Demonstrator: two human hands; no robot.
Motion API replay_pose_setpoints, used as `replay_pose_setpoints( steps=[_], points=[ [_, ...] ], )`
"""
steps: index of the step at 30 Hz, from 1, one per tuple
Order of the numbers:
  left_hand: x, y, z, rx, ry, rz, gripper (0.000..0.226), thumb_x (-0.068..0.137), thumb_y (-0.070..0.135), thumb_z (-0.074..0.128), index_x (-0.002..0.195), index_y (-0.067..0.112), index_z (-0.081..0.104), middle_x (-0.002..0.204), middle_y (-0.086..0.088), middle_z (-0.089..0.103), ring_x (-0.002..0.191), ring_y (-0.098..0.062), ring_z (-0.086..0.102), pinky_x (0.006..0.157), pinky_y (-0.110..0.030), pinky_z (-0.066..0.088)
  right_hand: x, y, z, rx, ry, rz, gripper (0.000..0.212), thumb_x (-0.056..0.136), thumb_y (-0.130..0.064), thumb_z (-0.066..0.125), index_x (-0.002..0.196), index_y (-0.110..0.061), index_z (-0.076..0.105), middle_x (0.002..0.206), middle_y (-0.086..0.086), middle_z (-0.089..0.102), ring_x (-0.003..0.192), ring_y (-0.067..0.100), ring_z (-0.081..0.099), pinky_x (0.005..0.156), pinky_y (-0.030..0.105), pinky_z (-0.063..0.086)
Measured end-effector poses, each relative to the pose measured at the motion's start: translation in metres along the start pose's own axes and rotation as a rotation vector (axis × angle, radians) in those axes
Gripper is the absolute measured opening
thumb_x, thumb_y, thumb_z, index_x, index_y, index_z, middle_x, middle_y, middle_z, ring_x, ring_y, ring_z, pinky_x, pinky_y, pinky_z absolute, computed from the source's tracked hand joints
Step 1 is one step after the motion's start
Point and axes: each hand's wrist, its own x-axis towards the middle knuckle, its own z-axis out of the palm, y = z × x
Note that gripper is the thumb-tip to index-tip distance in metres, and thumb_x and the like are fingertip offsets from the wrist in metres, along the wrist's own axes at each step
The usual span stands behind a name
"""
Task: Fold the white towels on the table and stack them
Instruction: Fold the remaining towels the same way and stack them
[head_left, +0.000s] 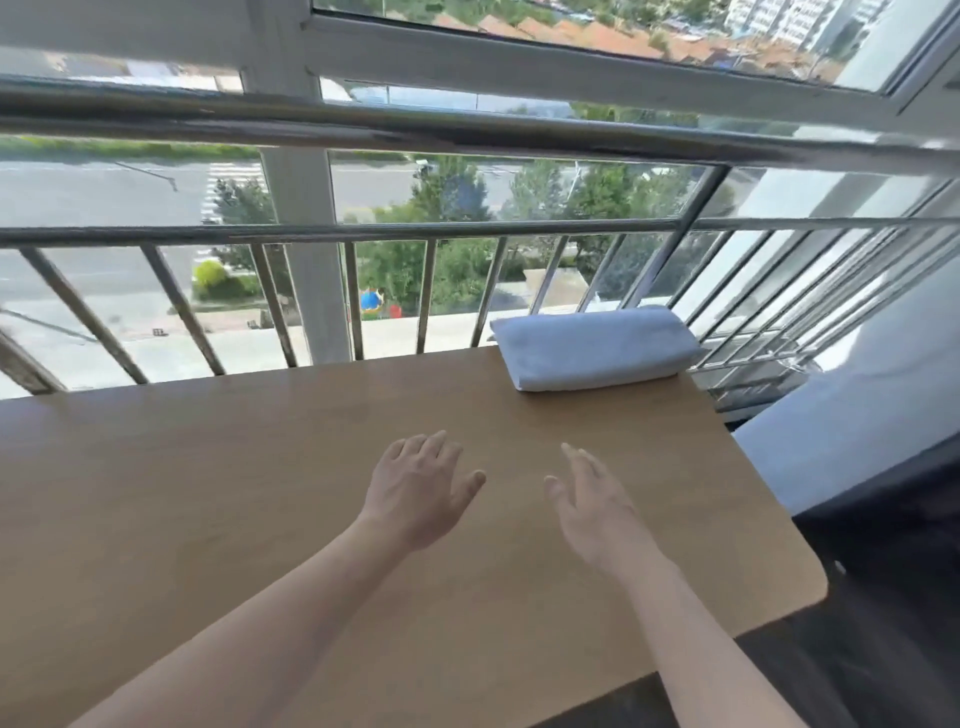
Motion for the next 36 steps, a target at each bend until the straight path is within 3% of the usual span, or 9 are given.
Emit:
replay_pose_setpoints(
  steps=[13,21,25,27,30,33,36],
  points=[
    [0.159,0.110,0.033,0.059,0.051,-0.047,0.055,0.099,0.059,0.034,0.135,0.022,0.053,0.142,0.001,0.053,0.133,-0.020,0.046,0.108,-0.034,0.032,0.182,0.126,-0.069,-0.108,0.007,-0.117,0.062,0.104,-0.045,0.038,0.158,-0.021,0.021,0.165,0.001,0.019,0.151,0.019,0.015,0.119,0.035,0.018],
    [0.272,0.158,0.077,-0.051,0.058,-0.109,0.062,0.098,0.058,0.044,0.153,0.032,0.033,0.167,0.000,0.013,0.154,-0.021,0.010,0.119,-0.041,0.020,0.295,0.203,-0.105,-0.210,0.121,-0.298,0.063,0.100,-0.044,0.049,0.155,-0.020,0.028,0.163,0.007,0.023,0.152,0.028,0.013,0.121,0.039,0.014],
    [0.297,0.156,0.096,0.067,-0.020,-0.129,0.081,0.089,0.067,0.051,0.157,0.041,0.015,0.168,0.001,-0.003,0.155,-0.025,-0.003,0.124,-0.044,0.004,0.333,0.216,-0.103,-0.307,0.098,-0.424,0.069,0.097,-0.051,0.051,0.157,-0.031,0.021,0.167,0.002,0.010,0.154,0.026,0.001,0.123,0.041,-0.006],
    [0.304,0.154,0.100,0.064,0.003,-0.135,0.081,0.087,0.063,0.059,0.156,0.040,0.023,0.168,-0.001,0.008,0.154,-0.028,0.004,0.124,-0.048,0.006,0.348,0.218,-0.100,-0.341,0.082,-0.472,0.074,0.095,-0.053,0.053,0.157,-0.035,0.018,0.168,-0.001,0.002,0.154,0.025,-0.006,0.123,0.044,-0.011],
    [0.312,0.151,0.098,-0.017,0.126,-0.123,0.064,0.083,0.051,0.072,0.142,0.031,0.055,0.155,-0.008,0.043,0.146,-0.035,0.033,0.119,-0.052,0.027,0.363,0.220,-0.099,-0.316,0.100,-0.534,0.071,0.093,-0.058,0.053,0.155,-0.039,0.023,0.167,-0.004,0.005,0.154,0.023,-0.005,0.123,0.046,-0.010],
    [0.319,0.142,0.097,0.003,0.328,-0.081,0.043,0.086,0.052,0.066,0.117,0.023,0.073,0.131,-0.006,0.065,0.128,-0.034,0.057,0.095,-0.051,0.052,0.375,0.223,-0.105,-0.235,0.201,-0.576,0.060,0.093,-0.061,0.046,0.146,-0.033,0.046,0.160,-0.003,0.034,0.151,0.023,0.022,0.121,0.047,0.013],
    [0.326,0.131,0.090,0.021,0.426,-0.048,0.050,0.089,0.061,0.050,0.099,0.019,0.076,0.105,0.004,0.075,0.105,-0.024,0.071,0.071,-0.038,0.058,0.390,0.223,-0.114,-0.202,0.337,-0.663,0.053,0.090,-0.060,0.054,0.123,-0.021,0.068,0.136,0.001,0.062,0.131,0.027,0.053,0.104,0.048,0.038]
  ],
)
